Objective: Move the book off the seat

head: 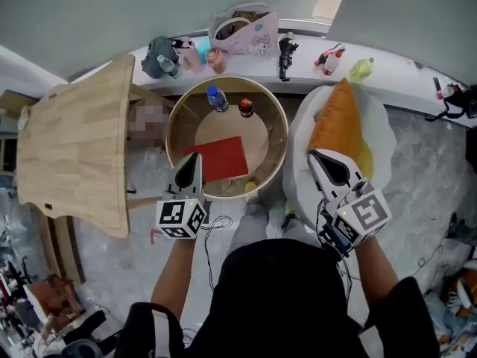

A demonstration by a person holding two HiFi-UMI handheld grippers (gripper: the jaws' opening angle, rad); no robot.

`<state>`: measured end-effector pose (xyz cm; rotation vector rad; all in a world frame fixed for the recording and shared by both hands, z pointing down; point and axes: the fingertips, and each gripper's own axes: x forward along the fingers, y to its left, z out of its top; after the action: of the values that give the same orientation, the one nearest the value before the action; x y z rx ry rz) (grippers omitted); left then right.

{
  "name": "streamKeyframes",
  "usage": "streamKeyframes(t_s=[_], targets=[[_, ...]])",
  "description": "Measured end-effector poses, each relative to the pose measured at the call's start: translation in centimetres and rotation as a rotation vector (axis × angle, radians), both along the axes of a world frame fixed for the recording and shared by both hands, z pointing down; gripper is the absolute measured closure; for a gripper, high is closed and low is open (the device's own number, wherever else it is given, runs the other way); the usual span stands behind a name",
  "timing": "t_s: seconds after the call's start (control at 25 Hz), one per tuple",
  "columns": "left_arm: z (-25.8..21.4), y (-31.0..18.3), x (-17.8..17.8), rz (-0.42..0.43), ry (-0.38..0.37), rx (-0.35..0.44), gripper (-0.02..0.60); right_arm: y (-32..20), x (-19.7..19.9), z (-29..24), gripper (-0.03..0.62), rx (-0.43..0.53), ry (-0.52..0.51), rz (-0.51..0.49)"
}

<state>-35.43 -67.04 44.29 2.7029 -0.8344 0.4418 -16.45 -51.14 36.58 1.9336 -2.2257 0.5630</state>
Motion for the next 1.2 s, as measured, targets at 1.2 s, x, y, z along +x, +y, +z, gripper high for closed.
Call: streamKeyframes(t_s=[1.2], targets=[[-12.8,20.4,7.2,0.07,0.073,0.178,0.568,13.5,5.3,-7.0,0.585,0.188,0.05,-0.057]])
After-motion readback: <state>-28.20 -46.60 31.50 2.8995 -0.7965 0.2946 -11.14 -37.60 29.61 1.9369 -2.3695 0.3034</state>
